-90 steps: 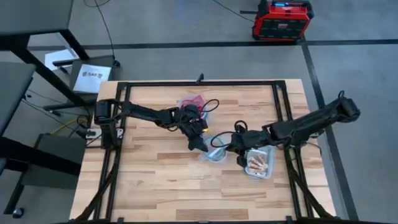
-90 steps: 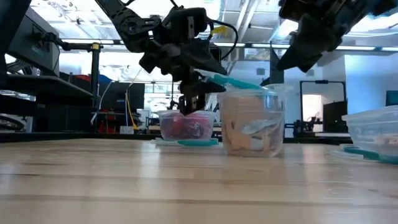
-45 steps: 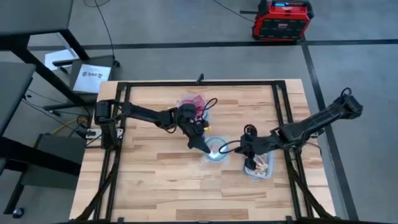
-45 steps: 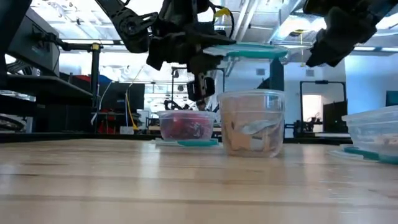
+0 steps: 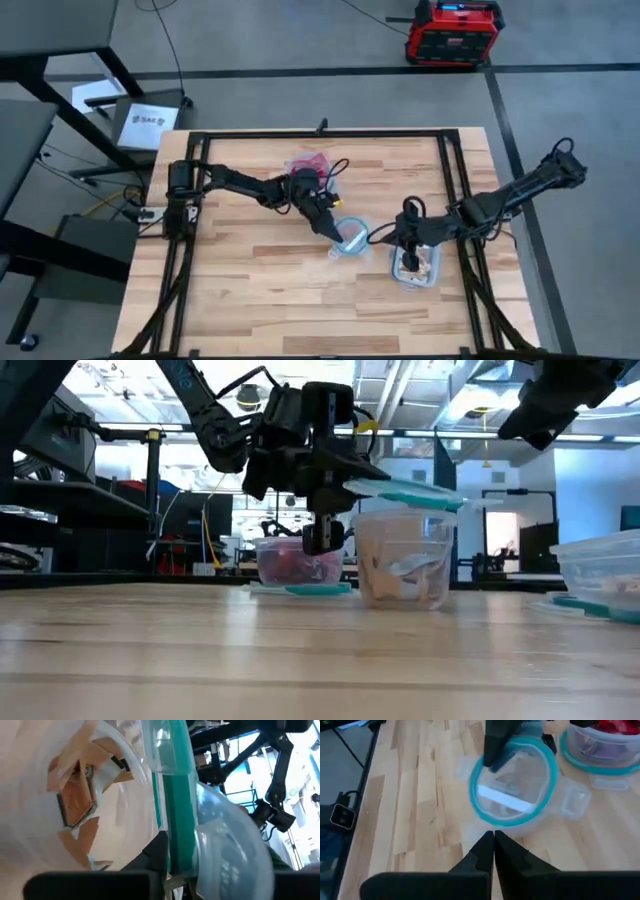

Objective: Sort candy
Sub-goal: Close the small circular transparent bin

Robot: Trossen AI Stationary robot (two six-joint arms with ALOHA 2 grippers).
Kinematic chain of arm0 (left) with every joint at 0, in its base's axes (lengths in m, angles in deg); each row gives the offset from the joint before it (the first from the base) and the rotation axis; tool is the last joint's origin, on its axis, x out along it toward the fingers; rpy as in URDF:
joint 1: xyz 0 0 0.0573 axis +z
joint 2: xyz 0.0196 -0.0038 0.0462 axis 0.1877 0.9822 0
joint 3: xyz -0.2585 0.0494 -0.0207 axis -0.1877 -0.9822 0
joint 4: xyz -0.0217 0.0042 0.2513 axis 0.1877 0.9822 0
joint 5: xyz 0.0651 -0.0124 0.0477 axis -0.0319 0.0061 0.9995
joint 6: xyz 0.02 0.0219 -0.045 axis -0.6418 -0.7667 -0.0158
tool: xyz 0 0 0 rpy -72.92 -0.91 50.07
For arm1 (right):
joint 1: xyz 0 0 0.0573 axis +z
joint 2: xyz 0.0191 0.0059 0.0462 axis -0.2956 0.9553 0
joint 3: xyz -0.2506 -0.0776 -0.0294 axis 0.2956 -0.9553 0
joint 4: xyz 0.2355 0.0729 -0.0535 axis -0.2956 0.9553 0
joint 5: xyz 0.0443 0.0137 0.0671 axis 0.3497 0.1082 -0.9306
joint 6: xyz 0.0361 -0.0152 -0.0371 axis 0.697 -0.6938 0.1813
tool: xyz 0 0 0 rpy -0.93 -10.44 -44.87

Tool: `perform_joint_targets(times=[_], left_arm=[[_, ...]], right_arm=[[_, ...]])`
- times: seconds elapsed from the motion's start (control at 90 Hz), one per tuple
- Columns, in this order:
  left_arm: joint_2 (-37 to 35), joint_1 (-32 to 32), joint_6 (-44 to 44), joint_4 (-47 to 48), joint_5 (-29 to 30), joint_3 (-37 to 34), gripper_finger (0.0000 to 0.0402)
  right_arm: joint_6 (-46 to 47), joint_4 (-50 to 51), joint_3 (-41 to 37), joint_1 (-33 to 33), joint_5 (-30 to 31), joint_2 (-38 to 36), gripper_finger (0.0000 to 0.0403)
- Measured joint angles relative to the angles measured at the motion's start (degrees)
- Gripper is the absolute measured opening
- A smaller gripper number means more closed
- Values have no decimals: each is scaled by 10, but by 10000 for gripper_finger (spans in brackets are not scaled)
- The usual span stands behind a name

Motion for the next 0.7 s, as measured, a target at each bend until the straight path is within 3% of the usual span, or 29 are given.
perform_joint_targets(times=[0.356, 0.533, 0.7], left_arm=[[0, 2, -42, 17, 18, 0, 51], [0, 4, -63, 18, 20, 0, 79], [0, 16, -80, 24, -15, 0, 104]], right_arm=[[10, 0, 0, 3, 8, 0, 0], [11, -10, -3, 3, 8, 0, 0], [12, -26, -14, 3, 8, 5, 0]])
